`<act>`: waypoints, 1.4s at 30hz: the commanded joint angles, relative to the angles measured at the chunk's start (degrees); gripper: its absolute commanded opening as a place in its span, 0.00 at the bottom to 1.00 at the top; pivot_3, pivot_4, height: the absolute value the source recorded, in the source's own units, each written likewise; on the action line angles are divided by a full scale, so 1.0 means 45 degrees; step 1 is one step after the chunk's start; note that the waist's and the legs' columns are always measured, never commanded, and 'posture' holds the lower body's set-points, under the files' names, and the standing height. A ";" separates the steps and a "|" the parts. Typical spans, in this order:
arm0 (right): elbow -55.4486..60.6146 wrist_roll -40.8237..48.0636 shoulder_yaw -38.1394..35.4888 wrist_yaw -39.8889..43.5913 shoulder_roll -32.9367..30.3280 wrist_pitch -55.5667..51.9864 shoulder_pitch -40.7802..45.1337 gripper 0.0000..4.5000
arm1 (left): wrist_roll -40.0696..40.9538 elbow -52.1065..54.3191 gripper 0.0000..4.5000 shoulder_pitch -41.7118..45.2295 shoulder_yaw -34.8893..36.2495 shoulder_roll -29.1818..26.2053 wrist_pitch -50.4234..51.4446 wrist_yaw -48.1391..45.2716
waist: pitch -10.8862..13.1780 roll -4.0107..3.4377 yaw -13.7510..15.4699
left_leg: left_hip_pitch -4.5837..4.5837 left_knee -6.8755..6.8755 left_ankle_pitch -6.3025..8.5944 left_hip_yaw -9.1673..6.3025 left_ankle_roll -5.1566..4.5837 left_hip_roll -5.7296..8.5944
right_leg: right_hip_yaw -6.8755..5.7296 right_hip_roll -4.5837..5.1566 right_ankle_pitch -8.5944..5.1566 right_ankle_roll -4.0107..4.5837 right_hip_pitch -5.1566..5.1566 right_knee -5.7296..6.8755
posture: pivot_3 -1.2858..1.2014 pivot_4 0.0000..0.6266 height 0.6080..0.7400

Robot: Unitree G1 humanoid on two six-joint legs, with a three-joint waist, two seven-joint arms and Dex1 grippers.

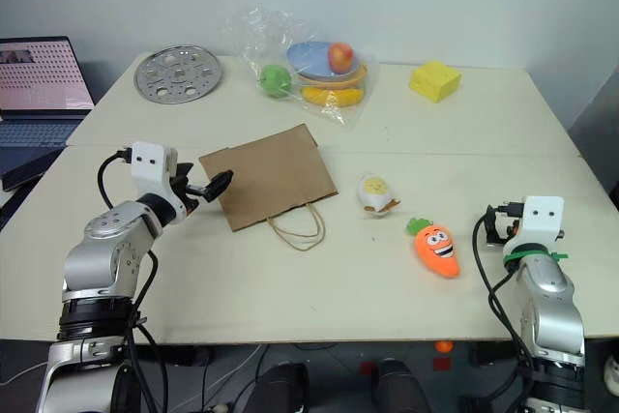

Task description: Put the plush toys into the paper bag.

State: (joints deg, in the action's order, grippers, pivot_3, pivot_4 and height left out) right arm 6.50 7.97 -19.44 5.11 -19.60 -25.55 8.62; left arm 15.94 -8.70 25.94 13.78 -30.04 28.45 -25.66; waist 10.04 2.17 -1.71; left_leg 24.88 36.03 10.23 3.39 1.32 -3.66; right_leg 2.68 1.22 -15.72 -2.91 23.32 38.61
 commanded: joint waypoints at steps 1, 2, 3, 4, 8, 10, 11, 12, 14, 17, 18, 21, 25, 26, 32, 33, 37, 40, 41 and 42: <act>0.0209 0.0174 -0.0209 0.0096 -0.0143 0.0370 0.0246 1.00 | 0.0134 0.0642 0.99 0.0063 0.0281 -0.0232 -0.0088 0.0005 | 0.0000 0.0000 0.0000 | 0.0000 0.0000 0.0000 0.0001 0.0000 0.0001 | 0.0001 0.0000 0.0000 0.0000 0.0000 0.0000 | 0.52 0.24 1.00; 0.0210 0.0279 -0.0287 0.0063 -0.0073 0.0333 0.0297 1.00 | 0.0197 0.0613 0.99 0.0114 0.0410 -0.0169 -0.0020 0.0150 | 0.0000 0.0000 0.0000 | 0.0000 0.0000 0.0000 0.0001 0.0000 0.0001 | 0.0002 0.0000 0.0000 0.0000 0.0000 0.0000 | 0.52 0.24 1.00; 0.0199 0.0250 -0.0278 0.0056 -0.0101 0.0343 0.0308 1.00 | 0.0221 0.0603 0.99 0.0140 0.0458 -0.0185 0.0077 0.0194 | 0.0000 0.0000 0.0000 | 0.0000 0.0000 0.0000 0.0001 0.0000 0.0000 | 0.0002 0.0001 0.0000 0.0000 0.0000 0.0000 | 0.52 0.24 1.00; 0.0179 0.0210 -0.0272 0.0036 -0.0135 0.0368 0.0328 1.00 | 0.0312 0.0647 0.99 0.0126 0.0552 -0.0174 -0.0066 0.0132 | 0.0000 0.0000 -0.0001 | 0.0000 0.0000 0.0000 0.0002 0.0000 0.0000 | 0.0002 0.0001 0.0000 0.0000 0.0000 0.0000 | 0.52 0.24 1.00; 0.0141 0.0175 -0.0303 0.0001 -0.0183 0.0387 0.0374 1.00 | 0.0520 0.0772 0.99 0.0033 0.0643 -0.0181 -0.0101 -0.0049 | 0.0000 0.0000 0.0000 | 0.0000 0.0000 0.0000 -0.0001 0.0000 0.0000 | -0.0001 0.0000 0.0000 0.0000 0.0000 0.0000 | 0.52 0.24 1.00; 0.0152 0.0158 -0.0293 0.0014 -0.0212 0.0402 0.0360 1.00 | 0.0524 0.0821 0.99 -0.0018 0.0650 -0.0186 -0.0112 -0.0093 | 0.0000 0.0000 0.0000 | 0.0001 0.0000 0.0000 0.0000 0.0000 0.0001 | 0.0000 0.0001 0.0000 0.0000 0.0000 0.0000 | 0.52 0.24 1.00; 0.0170 0.0165 -0.0308 0.0012 -0.0219 0.0402 0.0368 1.00 | 0.0543 0.0874 0.99 -0.0051 0.0645 -0.0192 -0.0166 -0.0141 | 0.0000 0.0000 0.0000 | 0.0001 0.0000 0.0000 0.0000 0.0000 0.0001 | 0.0002 0.0001 0.0000 0.0000 0.0000 0.0000 | 0.52 0.24 1.00; 0.0181 0.0170 -0.0319 0.0011 -0.0223 0.0402 0.0374 1.00 | 0.0554 0.0910 0.99 -0.0074 0.0637 -0.0200 -0.0209 -0.0178 | 0.0000 0.0000 0.0000 | 0.0001 0.0000 0.0000 0.0001 0.0000 0.0001 | 0.0001 0.0001 0.0000 0.0000 0.0000 -0.0001 | 0.52 0.24 1.00; 0.0259 0.0191 -0.0334 0.0057 -0.0278 0.0396 0.0393 1.00 | 0.0703 0.1007 0.99 -0.0094 0.0703 -0.0182 -0.0174 -0.0247 | 0.0000 0.0000 -0.0001 | 0.0000 0.0000 0.0000 0.0000 0.0000 0.0000 | 0.0001 0.0001 0.0000 0.0000 0.0000 0.0000 | 0.52 0.24 1.00; 0.0398 0.0299 -0.0362 0.0138 -0.0329 0.0346 0.0467 1.00 | 0.0793 0.1081 0.99 -0.0081 0.0744 -0.0226 -0.0126 -0.0311 | 0.0000 0.0000 0.0000 | 0.0000 0.0000 0.0000 0.0001 0.0000 0.0001 | 0.0001 0.0001 0.0000 0.0000 0.0000 0.0000 | 0.52 0.24 1.00; 0.0495 0.0338 -0.0336 0.0204 -0.0377 0.0284 0.0507 1.00 | 0.0818 0.1144 0.99 -0.0089 0.0735 -0.0296 -0.0108 -0.0412 | 0.0000 0.0000 -0.0001 | 0.0000 0.0001 0.0000 0.0002 0.0000 0.0000 | 0.0002 0.0001 0.0000 0.0000 0.0000 0.0000 | 0.52 0.24 1.00; 0.0861 0.0637 -0.0298 0.0572 -0.0550 0.0008 0.0627 1.00 | 0.0946 0.1432 0.99 -0.0155 0.0696 -0.0563 -0.0048 -0.0768 | 0.0000 0.0000 -0.0003 | 0.0000 0.0000 0.0000 0.0001 0.0000 0.0000 | 0.0002 0.0000 0.0000 0.0000 0.0000 0.0000 | 0.52 0.24 1.00; 0.1573 0.1168 -0.0198 0.1231 -0.0966 -0.0637 0.0493 1.00 | 0.1140 0.2084 0.99 -0.0298 0.0412 -0.1079 -0.0032 -0.1679 | 0.0000 0.0000 -0.0003 | 0.0000 -0.0002 0.0000 0.0000 0.0000 -0.0001 | 0.0001 0.0000 0.0000 0.0000 0.0000 -0.0002 | 0.52 0.24 1.00; 0.1894 0.1421 -0.0166 0.1593 -0.1189 -0.0922 0.0411 1.00 | 0.1404 0.2531 0.99 -0.0465 0.0310 -0.1347 0.0026 -0.2313 | 0.0001 -0.0001 -0.0008 | 0.0000 -0.0002 0.0000 0.0001 0.0000 -0.0003 | 0.0000 0.0000 0.0000 0.0001 0.0000 -0.0001 | 0.52 0.24 1.00; 0.3537 0.3625 0.0340 0.4853 -0.3013 -0.2447 0.0342 1.00 | 0.2275 0.4804 0.99 -0.1652 -0.1085 -0.3456 -0.0217 -0.6513 | 0.0001 -0.0002 -0.0008 | 0.0000 -0.0018 0.0002 0.0002 0.0001 -0.0006 | -0.0006 0.0009 -0.0053 0.0094 0.0001 -0.0007 | 0.52 0.24 1.00; 0.3827 0.4210 0.0415 0.5497 -0.3301 -0.2772 0.0409 1.00 | 0.2148 0.4964 0.99 -0.1796 -0.1455 -0.3807 -0.0390 -0.7090 | 0.0002 -0.0004 -0.0009 | -0.0001 -0.0020 0.0002 0.0001 0.0001 -0.0006 | -0.0007 0.0009 -0.0070 0.0124 0.0001 -0.0007 | 0.52 0.24 1.00; 0.5539 0.6887 0.0944 0.7924 -0.4790 -0.4420 0.0428 1.00 | 0.0389 0.4302 0.99 -0.1661 -0.3329 -0.4589 -0.2536 -0.8458 | 0.0006 -0.0011 0.0012 | -0.0013 -0.0030 0.0002 -0.0004 0.0000 -0.0014 | -0.0015 0.0010 -0.0114 0.0199 0.0001 0.0000 | 0.52 0.24 1.00; 0.6378 0.7944 0.1291 0.7971 -0.5093 -0.5271 0.0619 1.00 | -0.0495 0.3359 0.99 -0.1130 -0.4231 -0.4079 -0.3663 -0.8494 | 0.0005 -0.0008 0.0028 | -0.0011 -0.0026 0.0002 -0.0013 -0.0001 -0.0021 | -0.0020 0.0011 -0.0126 0.0221 -0.0002 0.0000 | 0.52 0.24 1.00; 0.6565 0.8056 0.1409 0.7764 -0.5068 -0.5413 0.0717 1.00 | -0.0735 0.3060 0.99 -0.0983 -0.4443 -0.3855 -0.3918 -0.8383 | 0.0005 -0.0007 0.0035 | -0.0009 -0.0025 0.0002 -0.0013 -0.0001 -0.0020 | -0.0020 0.0011 -0.0126 0.0220 -0.0002 0.0000 | 0.52 0.24 1.00; 0.6747 0.8066 0.1534 0.7525 -0.5025 -0.5486 0.0796 1.00 | -0.0949 0.2734 0.99 -0.0833 -0.4662 -0.3616 -0.4164 -0.8310 | 0.0005 -0.0007 0.0042 | -0.0006 -0.0022 0.0002 -0.0013 -0.0001 -0.0019 | -0.0018 0.0013 -0.0126 0.0220 -0.0002 -0.0005 | 0.52 0.24 1.00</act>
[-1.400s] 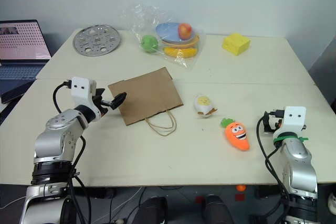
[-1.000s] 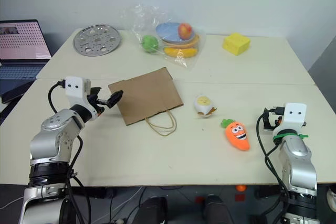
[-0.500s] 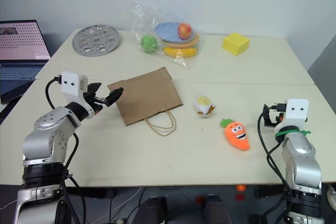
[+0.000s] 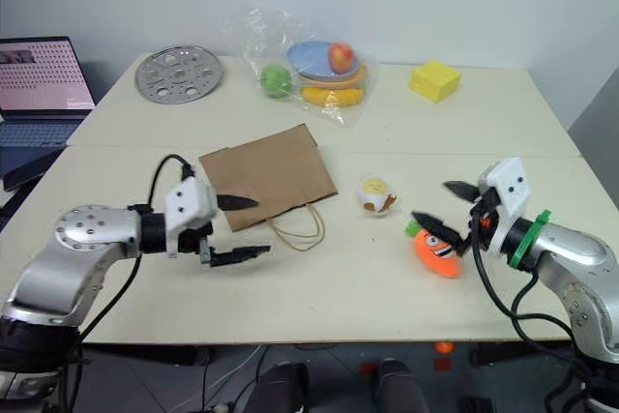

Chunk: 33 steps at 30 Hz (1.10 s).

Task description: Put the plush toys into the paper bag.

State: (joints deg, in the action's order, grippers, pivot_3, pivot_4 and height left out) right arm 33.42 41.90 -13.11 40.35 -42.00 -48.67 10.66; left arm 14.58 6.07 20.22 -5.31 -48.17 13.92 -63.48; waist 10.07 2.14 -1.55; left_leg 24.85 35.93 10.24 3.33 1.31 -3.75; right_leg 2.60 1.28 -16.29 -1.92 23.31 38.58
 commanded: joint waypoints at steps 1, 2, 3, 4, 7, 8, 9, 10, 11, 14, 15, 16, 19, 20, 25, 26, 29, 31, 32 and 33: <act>0.0883 0.0538 0.0204 -0.0488 -0.0014 -0.0407 0.0396 1.00 | -0.0767 -0.0784 0.99 0.0528 -0.0515 0.0563 -0.1111 0.0116 | 0.0000 0.0000 0.0007 | 0.0002 0.0002 0.0000 0.0003 0.0000 0.0002 | 0.0004 0.0006 0.0000 -0.0001 0.0000 -0.0002 | 0.52 0.24 1.00; 0.0973 0.0550 0.0283 -0.0740 0.0066 -0.0488 0.0480 1.00 | -0.1030 -0.1117 0.99 0.0654 -0.0666 0.0732 -0.1404 0.0190 | 0.0001 0.0001 0.0004 | 0.0005 0.0003 0.0000 0.0004 0.0000 0.0006 | 0.0007 0.0014 0.0000 -0.0004 0.0000 -0.0004 | 0.52 0.24 1.00; 0.1044 0.0626 0.0287 -0.0985 0.0142 -0.0593 0.0534 1.00 | -0.1257 -0.1448 0.99 0.0793 -0.0830 0.0907 -0.1689 0.0209 | 0.0000 0.0003 0.0004 | 0.0011 0.0004 0.0000 0.0006 -0.0001 0.0007 | 0.0010 0.0016 0.0003 -0.0008 0.0002 -0.0012 | 0.52 0.24 1.00; 0.1127 0.0706 0.0266 -0.1181 0.0194 -0.0665 0.0564 1.00 | -0.1510 -0.1841 0.99 0.0999 -0.0949 0.1126 -0.1912 0.0379 | 0.0001 0.0003 0.0005 | 0.0013 0.0004 0.0001 0.0006 -0.0001 0.0011 | 0.0010 0.0016 0.0006 -0.0014 0.0002 -0.0018 | 0.52 0.24 1.00; 0.1258 0.0841 0.0210 -0.1512 0.0217 -0.0756 0.0581 1.00 | -0.1881 -0.2682 0.99 0.1466 -0.1066 0.1614 -0.2370 0.0571 | 0.0002 0.0005 0.0011 | 0.0021 0.0004 0.0001 0.0007 -0.0002 0.0019 | -0.0004 0.0012 0.0041 -0.0078 0.0002 -0.0023 | 0.52 0.24 1.00; 0.1311 0.0887 0.0173 -0.1589 0.0204 -0.0789 0.0554 1.00 | -0.1950 -0.2942 0.99 0.1624 -0.1066 0.1799 -0.2470 0.0619 | 0.0002 0.0005 0.0010 | 0.0021 0.0004 0.0001 0.0005 -0.0001 0.0021 | -0.0008 0.0008 0.0043 -0.0082 0.0002 -0.0021 | 0.52 0.24 1.00; 0.1376 0.0933 0.0093 -0.1706 0.0197 -0.0826 0.0502 1.00 | -0.1962 -0.3249 0.99 0.1831 -0.1061 0.2037 -0.2537 0.0655 | 0.0002 0.0005 0.0011 | 0.0021 0.0004 0.0001 0.0002 -0.0001 0.0017 | -0.0009 0.0000 0.0045 -0.0087 0.0002 -0.0021 | 0.52 0.24 1.00; 0.1469 0.1014 -0.0012 -0.1814 0.0190 -0.0862 0.0397 1.00 | -0.1946 -0.3511 0.99 0.2001 -0.1037 0.2261 -0.2585 0.0686 | 0.0002 0.0005 0.0021 | 0.0021 0.0004 0.0001 0.0000 -0.0002 0.0018 | -0.0010 -0.0001 0.0046 -0.0089 0.0002 -0.0016 | 0.52 0.24 1.00; 0.1534 0.1082 -0.0084 -0.1896 0.0180 -0.0885 0.0324 1.00 | -0.1941 -0.3707 0.99 0.2119 -0.1013 0.2418 -0.2634 0.0692 | 0.0002 0.0005 0.0019 | 0.0021 0.0004 0.0000 -0.0003 -0.0002 0.0018 | -0.0016 -0.0003 0.0047 -0.0092 0.0002 -0.0013 | 0.52 0.24 1.00; 0.1697 0.1178 -0.0171 -0.2094 0.0090 -0.0895 0.0127 1.00 | -0.1901 -0.3919 0.99 0.2177 -0.0930 0.2579 -0.2774 0.0519 | 0.0001 0.0005 -0.0003 | 0.0021 0.0003 0.0001 -0.0005 -0.0002 0.0015 | -0.0015 -0.0009 0.0048 -0.0097 0.0002 -0.0011 | 0.52 0.24 1.00; 0.1737 0.1191 -0.0196 -0.2143 0.0063 -0.0885 0.0066 1.00 | -0.1930 -0.3965 0.99 0.2185 -0.0925 0.2596 -0.2820 0.0495 | 0.0001 0.0005 -0.0024 | 0.0020 0.0003 0.0001 -0.0006 -0.0003 0.0014 | -0.0015 -0.0011 0.0048 -0.0099 0.0002 -0.0011 | 0.52 0.24 1.00; 0.1745 0.1234 -0.0253 -0.2223 0.0075 -0.0888 0.0013 1.00 | -0.2043 -0.4133 0.99 0.2242 -0.0956 0.2618 -0.2925 0.0534 | 0.0001 0.0005 -0.0030 | 0.0019 0.0001 0.0001 -0.0005 -0.0003 0.0012 | -0.0014 -0.0013 0.0048 -0.0099 0.0002 -0.0010 | 0.52 0.24 1.00; 0.1800 0.1225 -0.0344 -0.2408 0.0029 -0.0818 -0.0094 1.00 | -0.2513 -0.4950 0.99 0.2609 -0.1090 0.2719 -0.3431 0.0775 | 0.0001 0.0005 -0.0017 | 0.0017 0.0005 0.0000 -0.0014 -0.0004 0.0011 | -0.0020 -0.0019 0.0047 -0.0101 0.0003 0.0007 | 0.52 0.24 1.00; 0.1813 0.1267 -0.0370 -0.2468 0.0025 -0.0823 -0.0090 1.00 | -0.2573 -0.5094 0.99 0.2684 -0.1106 0.2753 -0.3527 0.0767 | 0.0001 0.0005 -0.0018 | 0.0016 0.0007 0.0000 -0.0015 -0.0004 0.0010 | -0.0019 -0.0023 0.0047 -0.0102 0.0003 0.0008 | 0.52 0.24 1.00; 0.1861 0.1418 -0.0430 -0.2563 -0.0068 -0.0832 -0.0122 1.00 | -0.2946 -0.5390 0.80 0.2719 -0.1394 0.2640 -0.4319 0.0378 | 0.0001 0.0006 -0.0016 | 0.0016 0.0014 0.0000 -0.0005 -0.0004 0.0014 | -0.0002 -0.0018 0.0050 -0.0105 0.0001 0.0005 | 0.52 0.24 1.00; 0.1864 0.1449 -0.0432 -0.2586 -0.0083 -0.0834 -0.0118 1.00 | -0.2953 -0.5468 0.73 0.2726 -0.1364 0.2620 -0.4368 0.0360 | 0.0001 0.0006 -0.0017 | 0.0017 0.0013 0.0000 -0.0004 -0.0004 0.0014 | -0.0003 -0.0018 0.0050 -0.0105 0.0001 0.0003 | 0.52 0.24 1.00; 0.1824 0.1506 -0.0399 -0.2655 -0.0124 -0.0792 -0.0105 1.00 | -0.2963 -0.5677 0.54 0.2815 -0.1165 0.2639 -0.4396 0.0386 | 0.0001 0.0006 -0.0016 | 0.0017 0.0011 0.0000 -0.0011 -0.0004 0.0012 | -0.0012 -0.0020 0.0049 -0.0105 0.0001 0.0006 | 0.52 0.24 1.00; 0.1772 0.1475 -0.0308 -0.2693 -0.0103 -0.0725 -0.0073 1.00 | -0.2936 -0.5661 0.40 0.2825 -0.1093 0.2605 -0.4348 0.0333 | 0.0001 0.0005 -0.0017 | 0.0016 0.0011 0.0000 -0.0013 -0.0004 0.0010 | -0.0013 -0.0022 0.0049 -0.0105 0.0001 0.0009 | 0.52 0.24 1.00; 0.1755 0.1472 -0.0275 -0.2708 -0.0087 -0.0709 -0.0061 1.00 | -0.2917 -0.5633 0.33 0.2812 -0.1085 0.2591 -0.4329 0.0296 | 0.0001 0.0006 -0.0017 | 0.0016 0.0011 0.0000 -0.0015 -0.0004 0.0010 | -0.0014 -0.0023 0.0049 -0.0105 0.0001 0.0009 | 0.52 0.24 1.00; 0.1743 0.1459 -0.0224 -0.2700 -0.0075 -0.0685 -0.0057 1.00 | -0.2882 -0.5554 0.27 0.2775 -0.1080 0.2562 -0.4300 0.0238 | 0.0001 0.0006 -0.0017 | 0.0017 0.0011 0.0000 -0.0014 -0.0004 0.0010 | -0.0014 -0.0023 0.0049 -0.0105 0.0001 0.0009 | 0.52 0.24 1.00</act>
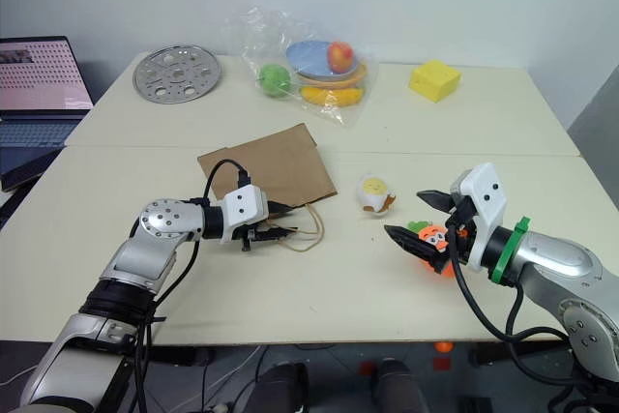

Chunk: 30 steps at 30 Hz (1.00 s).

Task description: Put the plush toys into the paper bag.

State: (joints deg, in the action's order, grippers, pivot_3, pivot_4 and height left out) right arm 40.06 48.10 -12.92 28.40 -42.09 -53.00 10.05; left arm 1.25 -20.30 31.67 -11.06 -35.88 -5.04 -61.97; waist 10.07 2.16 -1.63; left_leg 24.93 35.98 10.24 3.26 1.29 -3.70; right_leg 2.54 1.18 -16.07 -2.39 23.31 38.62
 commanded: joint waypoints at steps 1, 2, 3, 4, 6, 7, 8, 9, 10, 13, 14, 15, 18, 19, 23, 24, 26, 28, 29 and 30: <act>0.0253 0.0040 -0.0194 -0.0041 -0.0038 0.0316 0.0092 1.00 | 0.0218 0.0438 0.20 0.0192 0.0254 -0.0172 0.0063 -0.0171 | 0.0000 0.0000 0.0000 | 0.0000 0.0000 0.0000 0.0002 0.0000 0.0001 | 0.0002 0.0001 0.0000 0.0000 0.0000 0.0000 | 0.52 0.24 1.00; 0.0243 0.0008 -0.0146 -0.0037 -0.0031 0.0346 0.0100 1.00 | 0.0318 0.0528 0.13 0.0170 0.0297 -0.0170 0.0171 -0.0220 | 0.0000 0.0000 0.0000 | 0.0000 0.0001 0.0000 0.0003 0.0000 0.0000 | 0.0004 0.0001 0.0000 0.0000 0.0000 -0.0001 | 0.52 0.24 1.00; 0.0258 -0.0015 -0.0090 -0.0077 0.0005 0.0369 0.0118 1.00 | 0.0461 0.0658 0.07 0.0159 0.0391 -0.0174 0.0351 -0.0244 | 0.0000 0.0000 0.0000 | 0.0000 0.0001 0.0000 0.0004 0.0000 0.0001 | 0.0004 0.0001 0.0000 0.0000 0.0000 -0.0001 | 0.52 0.24 1.00; 0.0270 -0.0024 -0.0057 -0.0111 0.0028 0.0385 0.0129 1.00 | 0.0549 0.0742 0.00 0.0155 0.0458 -0.0174 0.0478 -0.0255 | 0.0000 0.0000 0.0000 | 0.0000 0.0002 0.0000 0.0004 0.0000 0.0002 | 0.0005 0.0001 0.0000 0.0000 0.0000 0.0000 | 0.52 0.24 1.00; 0.0261 0.0078 0.0076 -0.0217 0.0179 0.0371 0.0255 1.00 | 0.1094 0.0959 0.00 0.0399 0.0846 -0.0122 0.1296 -0.0239 | 0.0000 0.0000 -0.0001 | 0.0000 0.0001 0.0000 0.0003 0.0000 0.0001 | 0.0004 0.0001 0.0000 0.0000 0.0000 0.0000 | 0.52 0.24 1.00; 0.0244 0.0046 0.0183 -0.0270 0.0252 0.0393 0.0340 1.00 | 0.1424 0.1080 0.00 0.0575 0.1047 -0.0130 0.1749 -0.0303 | 0.0000 0.0000 -0.0001 | 0.0000 0.0001 0.0000 0.0001 0.0000 -0.0001 | 0.0001 0.0000 0.0000 0.0000 0.0000 0.0000 | 0.52 0.24 1.00; 0.0215 0.0018 0.0334 -0.0372 0.0388 0.0414 0.0466 1.00 | 0.1881 0.1245 0.00 0.0779 0.1256 -0.0213 0.2362 -0.0557 | 0.0001 0.0001 -0.0003 | 0.0000 0.0002 0.0000 0.0000 0.0000 -0.0001 | 0.0001 0.0000 0.0000 -0.0001 0.0000 0.0004 | 0.52 0.24 1.00; 0.0189 -0.0083 0.0510 -0.0474 0.0532 0.0485 0.0598 1.00 | 0.2307 0.1401 0.00 0.0954 0.1433 -0.0306 0.2880 -0.0851 | 0.0001 0.0001 -0.0004 | 0.0000 0.0004 -0.0001 -0.0003 0.0000 -0.0002 | -0.0001 -0.0005 0.0000 -0.0001 0.0001 0.0008 | 0.52 0.24 1.00; 0.0127 -0.0043 0.0688 -0.0562 0.0788 0.0523 0.0754 1.00 | 0.2841 0.1520 0.00 0.1226 0.1698 -0.0347 0.3631 -0.1070 | 0.0001 0.0001 -0.0010 | 0.0000 0.0006 -0.0001 -0.0005 0.0000 -0.0003 | -0.0003 -0.0008 -0.0001 -0.0002 0.0001 0.0011 | 0.52 0.24 1.00; -0.0086 -0.0135 0.1696 -0.0487 0.1598 0.0725 0.1074 0.92 | 0.4201 0.1650 0.00 0.2159 0.2451 -0.0298 0.5710 -0.1184 | 0.0000 0.0003 -0.0016 | -0.0001 0.0013 -0.0001 -0.0012 -0.0001 -0.0003 | -0.0005 -0.0017 -0.0002 -0.0003 0.0001 0.0022 | 0.52 0.24 1.00; -0.0262 -0.0453 0.2089 -0.0529 0.1836 0.0873 0.1155 0.85 | 0.4472 0.1747 0.00 0.2330 0.2600 -0.0256 0.6091 -0.1154 | 0.0000 0.0002 -0.0015 | -0.0001 0.0013 -0.0001 -0.0014 -0.0001 -0.0002 | -0.0005 -0.0018 -0.0008 -0.0014 0.0001 0.0027 | 0.52 0.24 1.00; -0.0635 -0.1044 0.2694 -0.0554 0.2089 0.1182 0.1317 0.78 | 0.4783 0.1962 0.00 0.2403 0.2689 -0.0213 0.6466 -0.1245 | 0.0000 0.0002 -0.0017 | -0.0001 0.0013 -0.0001 -0.0014 -0.0001 0.0003 | -0.0001 -0.0018 -0.0016 -0.0028 0.0000 0.0027 | 0.52 0.24 1.00; -0.1707 -0.2305 0.3855 -0.0842 0.2941 0.1890 0.1927 0.55 | 0.5268 0.2544 0.00 0.2410 0.2788 -0.0177 0.7172 -0.1321 | 0.0000 0.0003 -0.0043 | -0.0001 0.0011 0.0000 -0.0008 -0.0001 0.0007 | 0.0005 -0.0016 -0.0019 -0.0032 -0.0001 0.0027 | 0.52 0.24 1.00; -0.2003 -0.2592 0.4074 -0.0910 0.3219 0.2071 0.2134 0.48 | 0.5340 0.2668 0.00 0.2405 0.2785 -0.0192 0.7310 -0.1295 | 0.0000 0.0004 -0.0046 | -0.0001 0.0012 0.0000 -0.0009 -0.0001 0.0006 | 0.0004 -0.0016 -0.0019 -0.0034 0.0001 0.0033 | 0.52 0.24 1.00; -0.3462 -0.3988 0.5019 -0.1204 0.4454 0.2902 0.3185 0.14 | 0.5797 0.3089 0.00 0.2462 0.2974 -0.0057 0.7953 -0.0982 | 0.0000 0.0003 -0.0033 | -0.0001 0.0012 -0.0001 -0.0022 -0.0001 0.0001 | -0.0004 -0.0028 -0.0020 -0.0033 0.0015 0.0059 | 0.52 0.24 1.00; -0.4254 -0.4500 0.5353 -0.1397 0.5053 0.3340 0.3667 0.05 | 0.5964 0.3362 0.00 0.2421 0.2995 -0.0038 0.8167 -0.0922 | 0.0000 0.0003 -0.0043 | -0.0004 0.0013 -0.0001 -0.0022 -0.0001 -0.0001 | -0.0004 -0.0029 -0.0020 -0.0033 0.0014 0.0066 | 0.52 0.24 1.00; -0.5451 -0.5305 0.5916 -0.1335 0.5819 0.4065 0.4340 0.01 | 0.6213 0.3843 0.00 0.2336 0.2989 -0.0054 0.8478 -0.0862 | 0.0000 0.0003 -0.0066 | -0.0006 0.0016 -0.0001 -0.0019 0.0000 -0.0005 | 0.0001 -0.0034 -0.0019 -0.0033 0.0019 0.0073 | 0.52 0.24 1.00; -0.6674 -0.5931 0.6243 -0.1187 0.6431 0.4703 0.4933 0.01 | 0.6410 0.4199 0.00 0.2280 0.3036 -0.0118 0.8755 -0.0794 | 0.0000 0.0003 -0.0053 | -0.0005 0.0014 -0.0002 -0.0021 0.0000 -0.0004 | 0.0000 -0.0035 -0.0019 -0.0032 0.0024 0.0077 | 0.52 0.24 1.00; -0.7167 -0.6179 0.6340 -0.1114 0.6665 0.4969 0.5155 0.01 | 0.6486 0.4331 0.00 0.2256 0.3056 -0.0149 0.8864 -0.0747 | 0.0000 0.0003 -0.0052 | -0.0003 0.0013 -0.0001 -0.0023 0.0000 -0.0004 | -0.0002 -0.0035 -0.0019 -0.0032 0.0024 0.0077 | 0.52 0.24 1.00; -0.7776 -0.6398 0.6451 -0.0999 0.6957 0.5267 0.5415 0.01 | 0.6566 0.4474 0.00 0.2218 0.3079 -0.0161 0.8965 -0.0682 | 0.0000 0.0003 -0.0052 | -0.0003 0.0012 -0.0001 -0.0020 0.0000 -0.0002 | -0.0001 -0.0034 -0.0019 -0.0032 0.0024 0.0076 | 0.52 0.24 1.00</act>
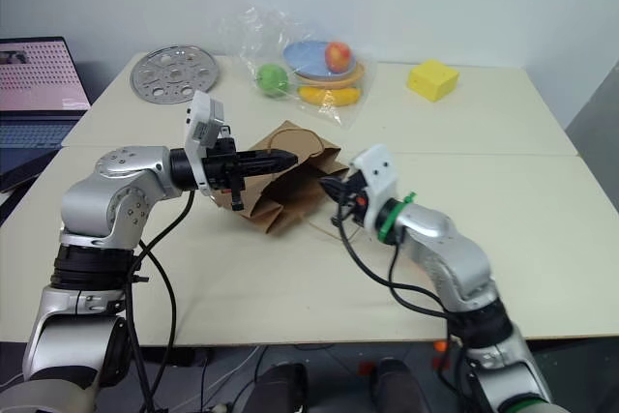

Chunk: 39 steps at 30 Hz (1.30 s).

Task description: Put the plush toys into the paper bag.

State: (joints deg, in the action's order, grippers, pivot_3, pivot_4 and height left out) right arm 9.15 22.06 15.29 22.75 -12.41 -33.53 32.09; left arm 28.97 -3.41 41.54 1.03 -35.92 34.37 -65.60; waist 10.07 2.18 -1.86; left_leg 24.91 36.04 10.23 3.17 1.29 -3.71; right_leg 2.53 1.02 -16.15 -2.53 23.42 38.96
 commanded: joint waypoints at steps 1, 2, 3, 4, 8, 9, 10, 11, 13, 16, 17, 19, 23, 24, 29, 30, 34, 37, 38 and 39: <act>-0.1298 -0.0764 0.0232 0.0363 0.0554 0.1149 0.0665 0.01 | 0.0456 0.0815 0.00 -0.0002 0.0407 -0.0155 0.0276 0.0175 | 0.0000 0.0000 0.0017 | 0.0001 -0.0002 0.0001 0.0001 0.0000 0.0000 | 0.0000 0.0001 0.0000 0.0000 0.0001 -0.0002 | 0.52 0.24 1.00; -0.1892 -0.0890 0.0241 0.0472 0.0853 0.1416 0.0862 0.01 | 0.0540 0.0980 0.00 -0.0064 0.0445 -0.0159 0.0366 0.0219 | 0.0000 0.0000 0.0032 | 0.0002 -0.0002 0.0002 0.0000 0.0001 0.0001 | -0.0001 0.0002 0.0000 0.0000 0.0000 -0.0002 | 0.52 0.24 1.00; -0.2699 -0.1181 0.0421 0.0686 0.1105 0.1839 0.1084 0.01 | 0.0545 0.1075 0.00 -0.0095 0.0485 -0.0180 0.0392 0.0281 | 0.0000 0.0000 0.0028 | 0.0004 -0.0004 0.0001 -0.0001 0.0002 0.0002 | -0.0003 0.0003 0.0001 0.0000 0.0000 -0.0002 | 0.52 0.24 1.00; -0.3549 -0.1401 0.0514 0.0795 0.1425 0.2204 0.1284 0.01 | 0.0522 0.1105 0.00 -0.0081 0.0556 -0.0216 0.0390 0.0381 | 0.0000 0.0000 0.0017 | 0.0003 -0.0003 0.0002 -0.0001 0.0002 0.0001 | -0.0003 0.0003 0.0001 0.0000 0.0000 -0.0002 | 0.52 0.24 1.00; -0.6333 -0.2512 0.1177 0.1116 0.2406 0.3147 0.1785 0.01 | 0.0476 0.1091 0.00 0.0048 0.0884 -0.0304 0.0292 0.0887 | 0.0000 0.0000 0.0001 | -0.0001 -0.0003 0.0001 -0.0002 0.0002 -0.0002 | -0.0005 0.0002 0.0002 0.0002 0.0002 0.0005 | 0.52 0.24 1.00; -0.6715 -0.2678 0.1282 0.1217 0.2590 0.3284 0.1835 0.01 | 0.0461 0.1074 0.00 0.0084 0.0949 -0.0298 0.0262 0.1031 | 0.0000 0.0000 -0.0002 | -0.0002 -0.0003 0.0001 -0.0002 0.0002 -0.0004 | -0.0005 0.0001 0.0002 0.0001 0.0002 0.0007 | 0.52 0.24 1.00; -0.7134 -0.2849 0.1329 0.1138 0.2846 0.3340 0.1871 0.01 | 0.0496 0.1072 0.00 0.0096 0.1024 -0.0316 0.0260 0.1100 | 0.0000 0.0000 -0.0003 | 0.0000 -0.0003 0.0001 -0.0002 0.0002 -0.0004 | -0.0005 0.0001 0.0002 0.0002 0.0003 0.0007 | 0.52 0.24 1.00; -0.7414 -0.2969 0.1289 0.1088 0.3032 0.3399 0.1895 0.01 | 0.0533 0.1078 0.00 0.0093 0.1060 -0.0333 0.0266 0.1128 | 0.0001 -0.0001 -0.0004 | -0.0001 -0.0004 0.0002 0.0000 0.0003 -0.0003 | -0.0003 0.0001 0.0002 0.0001 0.0004 0.0007 | 0.52 0.24 1.00; -0.8010 -0.3368 0.1275 0.0710 0.3381 0.3418 0.1901 0.01 | 0.0585 0.1015 0.00 0.0157 0.1281 -0.0322 0.0269 0.1375 | 0.0001 -0.0001 0.0004 | 0.0002 -0.0007 0.0002 0.0001 0.0004 -0.0003 | -0.0004 0.0002 0.0002 0.0001 0.0008 0.0006 | 0.52 0.24 1.00; -0.8629 -0.4011 0.1403 0.0242 0.3781 0.3397 0.1775 0.01 | 0.0347 0.0691 0.00 0.0421 0.1597 -0.0443 0.0165 0.1944 | 0.0001 -0.0001 0.0001 | 0.0001 -0.0006 0.0002 -0.0001 0.0005 -0.0002 | -0.0004 0.0004 0.0002 0.0002 0.0007 0.0007 | 0.52 0.24 1.00; -0.8662 -0.4105 0.1346 0.0169 0.3852 0.3367 0.1738 0.01 | 0.0173 0.0556 0.00 0.0530 0.1685 -0.0486 0.0005 0.2207 | 0.0000 0.0000 -0.0002 | 0.0000 -0.0006 0.0002 0.0000 0.0005 -0.0003 | -0.0003 0.0005 0.0002 0.0002 0.0007 0.0007 | 0.52 0.24 1.00; -0.8727 -0.4315 0.1323 0.0124 0.3916 0.3343 0.1697 0.01 | 0.0271 0.0337 0.00 0.0964 0.1939 -0.0570 -0.0011 0.2406 | 0.0000 0.0000 -0.0005 | -0.0006 -0.0004 0.0001 0.0001 0.0006 -0.0006 | -0.0004 0.0004 0.0003 0.0002 0.0005 0.0013 | 0.52 0.24 1.00; -0.8846 -0.4662 0.1293 0.0048 0.3945 0.3308 0.1680 0.01 | 0.0826 0.0031 0.00 0.1979 0.2671 -0.0530 0.0215 0.3109 | -0.0001 0.0001 -0.0009 | -0.0010 0.0001 -0.0001 -0.0001 0.0008 -0.0006 | -0.0005 0.0003 0.0003 0.0001 0.0001 0.0017 | 0.52 0.24 1.00; -0.8912 -0.4753 0.1301 0.0013 0.3935 0.3317 0.1688 0.01 | 0.1037 -0.0031 0.00 0.2285 0.2945 -0.0469 0.0290 0.3342 | -0.0001 0.0002 -0.0009 | -0.0010 0.0002 -0.0001 0.0000 0.0008 -0.0005 | -0.0003 0.0003 0.0004 0.0001 0.0001 0.0017 | 0.52 0.24 1.00; -0.9066 -0.5035 0.1206 0.0004 0.3922 0.3208 0.1695 0.01 | 0.1458 0.0152 0.00 0.2382 0.3356 -0.0370 0.0388 0.3759 | -0.0001 0.0002 -0.0014 | -0.0013 -0.0002 0.0000 0.0001 0.0008 -0.0005 | -0.0003 0.0003 0.0006 -0.0004 0.0001 0.0018 | 0.52 0.24 1.00; -0.9037 -0.5053 0.1189 0.0027 0.3904 0.3224 0.1674 0.01 | 0.1468 0.0232 0.00 0.2300 0.3355 -0.0360 0.0363 0.3822 | -0.0002 0.0002 -0.0015 | -0.0013 -0.0003 0.0000 -0.0002 0.0008 -0.0007 | -0.0006 0.0003 0.0006 -0.0004 0.0000 0.0018 | 0.52 0.24 1.00; -0.8954 -0.5175 0.1121 0.0071 0.3777 0.3322 0.1730 0.01 | 0.1047 0.0420 0.00 0.1321 0.3126 -0.0389 -0.0183 0.3858 | -0.0002 0.0002 -0.0019 | -0.0014 -0.0002 0.0000 0.0001 0.0009 -0.0007 | -0.0003 0.0004 0.0008 -0.0004 0.0000 0.0019 | 0.52 0.24 1.00; -0.8397 -0.4925 0.0885 0.0246 0.3762 0.3523 0.1674 0.01 | 0.0844 0.0893 0.00 0.0372 0.2669 -0.0448 -0.0437 0.3592 | -0.0002 0.0002 -0.0013 | -0.0019 -0.0004 0.0000 0.0011 0.0010 -0.0005 | 0.0003 0.0012 0.0008 -0.0003 -0.0003 0.0017 | 0.52 0.24 1.00; -0.7998 -0.4676 0.0708 0.0351 0.3801 0.3494 0.1593 0.01 | 0.0812 0.0967 0.00 0.0164 0.2568 -0.0457 -0.0506 0.3513 | -0.0003 0.0003 0.0020 | -0.0017 -0.0003 0.0001 0.0009 0.0010 -0.0005 | 0.0000 0.0012 0.0008 -0.0003 -0.0003 0.0017 | 0.52 0.24 1.00; -0.7493 -0.4442 0.0538 0.0467 0.3813 0.3481 0.1477 0.01 | 0.0778 0.0996 0.00 0.0011 0.2486 -0.0461 -0.0567 0.3427 | -0.0002 0.0004 0.0045 | -0.0015 -0.0003 0.0000 0.0004 0.0011 -0.0005 | -0.0006 0.0012 0.0008 -0.0003 -0.0003 0.0017 | 0.52 0.24 1.00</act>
State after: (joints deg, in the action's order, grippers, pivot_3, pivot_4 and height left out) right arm -28.50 0.61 19.56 23.87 4.91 -17.97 39.25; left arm 32.64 -1.81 40.91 12.44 -37.33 33.56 -49.54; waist 10.06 2.19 -1.66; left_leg 24.86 36.03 10.23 3.18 1.34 -3.73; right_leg 2.50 1.08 -16.12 -2.55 23.40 39.04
